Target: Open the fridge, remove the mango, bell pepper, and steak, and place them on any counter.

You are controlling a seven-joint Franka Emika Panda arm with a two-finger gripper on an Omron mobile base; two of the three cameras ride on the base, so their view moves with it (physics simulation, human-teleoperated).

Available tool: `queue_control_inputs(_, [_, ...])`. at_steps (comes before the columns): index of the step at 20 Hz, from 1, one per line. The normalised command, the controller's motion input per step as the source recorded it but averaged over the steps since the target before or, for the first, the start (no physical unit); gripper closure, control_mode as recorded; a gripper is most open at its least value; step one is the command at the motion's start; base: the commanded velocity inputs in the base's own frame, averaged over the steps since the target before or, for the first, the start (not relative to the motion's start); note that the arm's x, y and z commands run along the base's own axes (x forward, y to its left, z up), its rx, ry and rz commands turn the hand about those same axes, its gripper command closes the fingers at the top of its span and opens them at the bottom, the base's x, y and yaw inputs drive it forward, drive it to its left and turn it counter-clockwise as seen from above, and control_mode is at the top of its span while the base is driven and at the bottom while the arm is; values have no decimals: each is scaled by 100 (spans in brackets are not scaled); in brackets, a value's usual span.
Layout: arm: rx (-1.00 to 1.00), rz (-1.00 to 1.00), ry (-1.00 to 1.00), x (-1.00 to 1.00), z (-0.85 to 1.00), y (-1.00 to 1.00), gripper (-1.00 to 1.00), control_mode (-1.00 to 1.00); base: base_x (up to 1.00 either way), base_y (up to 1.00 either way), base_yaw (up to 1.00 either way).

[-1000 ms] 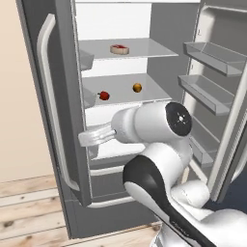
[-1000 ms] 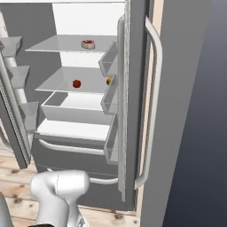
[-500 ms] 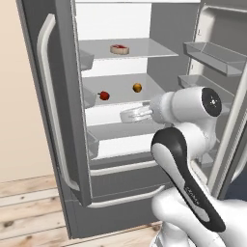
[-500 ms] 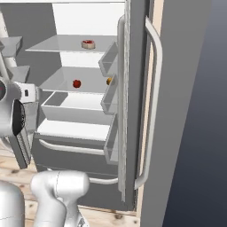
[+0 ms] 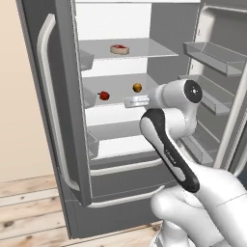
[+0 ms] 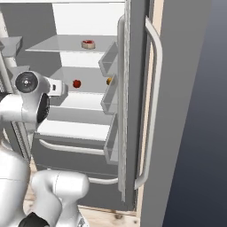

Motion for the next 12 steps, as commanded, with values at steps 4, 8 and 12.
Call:
queue_control_inputs(4, [5,-8,6,100,-25,0,-100,-100,0,0,0])
queue_control_inputs(8, [11,-3,8,99,-14,1,-100,-100,0,0,0])
queue_control_inputs(12, [12,0,9,78,-17,34,-100,-100,0,0,0])
